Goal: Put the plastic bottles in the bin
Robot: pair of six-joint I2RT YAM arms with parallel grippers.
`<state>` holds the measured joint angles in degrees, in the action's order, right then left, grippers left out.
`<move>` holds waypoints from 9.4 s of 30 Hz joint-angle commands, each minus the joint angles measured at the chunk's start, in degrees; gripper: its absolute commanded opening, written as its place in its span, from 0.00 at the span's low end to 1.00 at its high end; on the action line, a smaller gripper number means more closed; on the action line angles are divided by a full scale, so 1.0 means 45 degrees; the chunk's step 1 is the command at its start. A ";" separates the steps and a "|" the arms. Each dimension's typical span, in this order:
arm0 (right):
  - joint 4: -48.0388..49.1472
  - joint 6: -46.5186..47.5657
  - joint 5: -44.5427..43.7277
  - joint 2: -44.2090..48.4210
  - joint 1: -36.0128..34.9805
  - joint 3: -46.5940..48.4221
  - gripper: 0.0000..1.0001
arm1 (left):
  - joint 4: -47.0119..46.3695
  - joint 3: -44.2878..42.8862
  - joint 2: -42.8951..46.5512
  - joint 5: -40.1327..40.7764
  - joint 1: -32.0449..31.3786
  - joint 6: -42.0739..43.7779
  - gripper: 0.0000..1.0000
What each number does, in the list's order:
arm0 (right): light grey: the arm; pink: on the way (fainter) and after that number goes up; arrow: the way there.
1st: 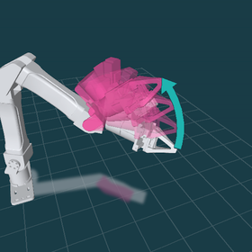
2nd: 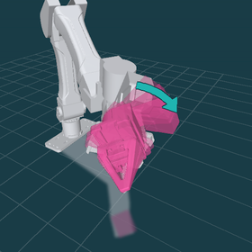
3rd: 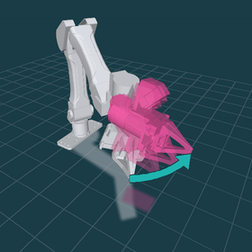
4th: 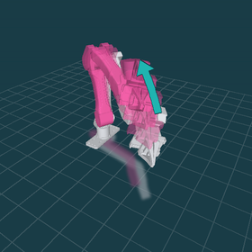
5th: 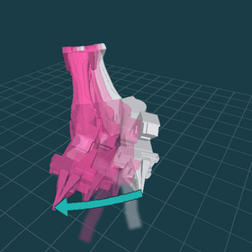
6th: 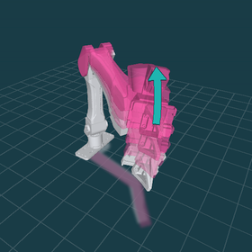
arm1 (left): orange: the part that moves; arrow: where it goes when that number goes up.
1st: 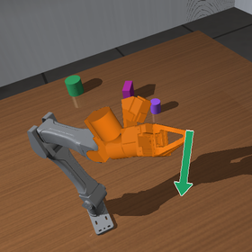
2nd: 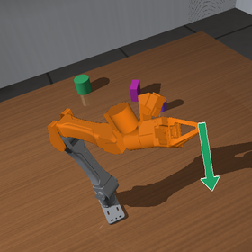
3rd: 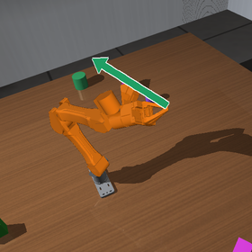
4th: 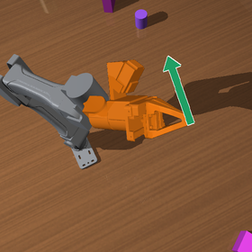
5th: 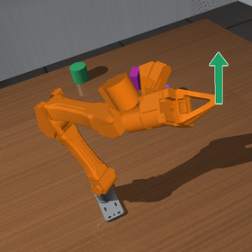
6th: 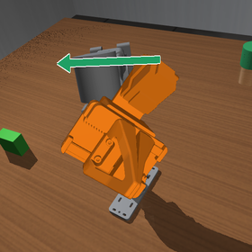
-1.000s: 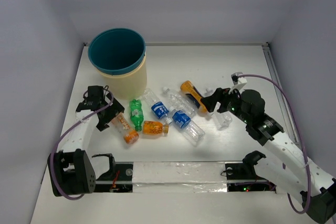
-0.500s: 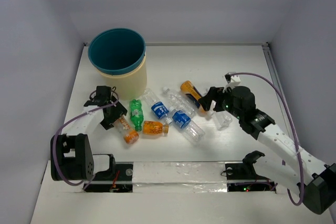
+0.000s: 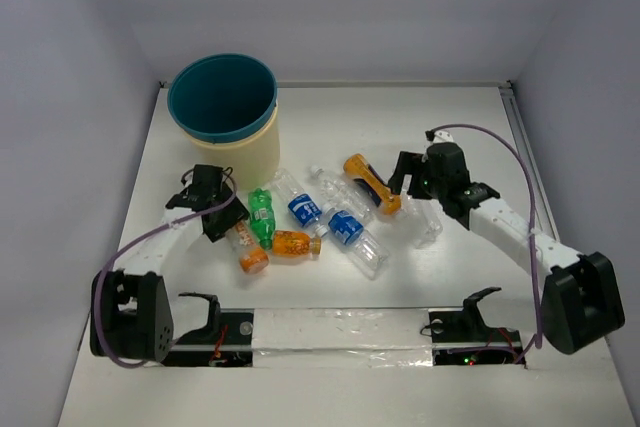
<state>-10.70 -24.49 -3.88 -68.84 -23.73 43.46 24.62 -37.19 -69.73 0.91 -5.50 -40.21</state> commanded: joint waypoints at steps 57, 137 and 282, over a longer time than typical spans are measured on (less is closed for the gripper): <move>-0.3368 0.1050 -0.0488 0.0589 0.0431 0.7000 0.58 | -0.6327 -1.1248 -0.1335 0.8001 -0.2334 0.4677 0.40; -0.2133 0.3274 0.2894 -0.5657 -0.0118 0.5788 0.97 | -0.6135 0.1955 -0.0421 0.2103 -0.2997 -0.0577 0.73; -0.1645 0.2786 0.2288 -0.9213 -0.2794 0.7723 0.97 | -0.5356 -0.0425 0.2740 0.3645 -0.6278 -0.1359 0.38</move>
<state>-15.57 -13.47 7.94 -108.68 -36.71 74.61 -2.70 -35.81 -62.28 13.47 -33.23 -47.29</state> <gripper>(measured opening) 0.973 0.472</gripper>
